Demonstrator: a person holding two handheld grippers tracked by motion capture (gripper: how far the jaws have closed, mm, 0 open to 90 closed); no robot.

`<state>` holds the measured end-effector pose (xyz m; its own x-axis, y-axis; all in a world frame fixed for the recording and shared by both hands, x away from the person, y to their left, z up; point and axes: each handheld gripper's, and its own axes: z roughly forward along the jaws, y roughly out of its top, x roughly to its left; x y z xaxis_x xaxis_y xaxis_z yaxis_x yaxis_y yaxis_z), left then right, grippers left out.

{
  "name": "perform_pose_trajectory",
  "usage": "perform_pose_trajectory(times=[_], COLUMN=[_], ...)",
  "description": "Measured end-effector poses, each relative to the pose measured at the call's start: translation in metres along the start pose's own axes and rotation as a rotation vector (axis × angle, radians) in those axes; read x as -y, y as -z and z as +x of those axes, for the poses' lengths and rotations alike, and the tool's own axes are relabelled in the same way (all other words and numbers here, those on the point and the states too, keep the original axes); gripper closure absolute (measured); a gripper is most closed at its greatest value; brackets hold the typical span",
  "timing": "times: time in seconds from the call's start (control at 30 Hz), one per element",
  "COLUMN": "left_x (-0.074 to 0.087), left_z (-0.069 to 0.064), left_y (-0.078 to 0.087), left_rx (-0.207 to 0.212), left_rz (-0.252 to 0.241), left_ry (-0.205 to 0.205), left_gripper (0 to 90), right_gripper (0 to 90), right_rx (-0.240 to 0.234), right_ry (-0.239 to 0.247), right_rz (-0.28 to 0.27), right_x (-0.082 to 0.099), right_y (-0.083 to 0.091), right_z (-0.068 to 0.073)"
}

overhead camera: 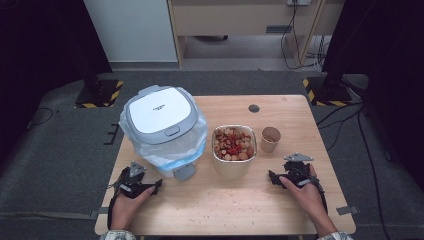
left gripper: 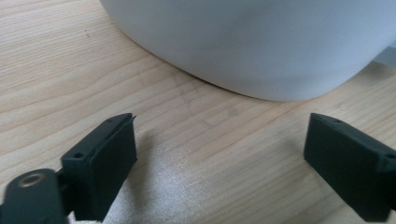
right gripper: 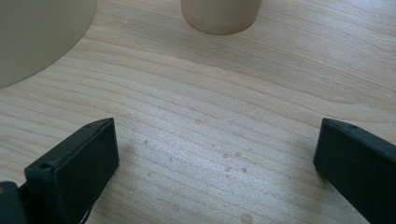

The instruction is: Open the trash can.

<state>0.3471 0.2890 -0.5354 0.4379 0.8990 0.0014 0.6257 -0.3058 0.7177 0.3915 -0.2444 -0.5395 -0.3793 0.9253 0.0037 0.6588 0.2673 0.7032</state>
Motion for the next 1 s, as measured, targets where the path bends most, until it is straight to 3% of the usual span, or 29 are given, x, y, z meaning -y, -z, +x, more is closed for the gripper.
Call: perform_pose_trajectory(times=[0.1,0.43,0.57,0.7,0.83,1.0], left_x=[0.001,0.007,0.009,0.007,0.005,0.002], left_z=[-0.001,-0.017,-0.023,-0.032,-0.040,-0.051], left_y=[0.003,0.040,0.050,0.052,0.052,0.057], left_rx=[-0.002,0.011,0.022,0.048,0.066,0.094], left_rz=[-0.001,-0.063,-0.084,-0.097,-0.095,-0.121], left_ry=[0.000,0.026,0.030,0.005,-0.019,-0.041], left_gripper=[13.4,25.5,24.8,24.4,35.6,57.4], right_gripper=[0.6,0.6,0.6,0.6,0.6,0.6], right_rx=[-0.006,-0.013,-0.014,-0.016,-0.017,-0.023], right_ry=[0.006,0.014,0.013,0.017,0.015,0.023], right_rz=[0.000,0.000,0.000,-0.001,0.001,0.001], right_x=[0.000,-0.001,0.000,0.000,0.000,0.001], right_y=[0.000,-0.001,-0.001,0.000,0.000,0.001], right_z=[-0.001,-0.002,-0.002,-0.002,-0.001,0.000])
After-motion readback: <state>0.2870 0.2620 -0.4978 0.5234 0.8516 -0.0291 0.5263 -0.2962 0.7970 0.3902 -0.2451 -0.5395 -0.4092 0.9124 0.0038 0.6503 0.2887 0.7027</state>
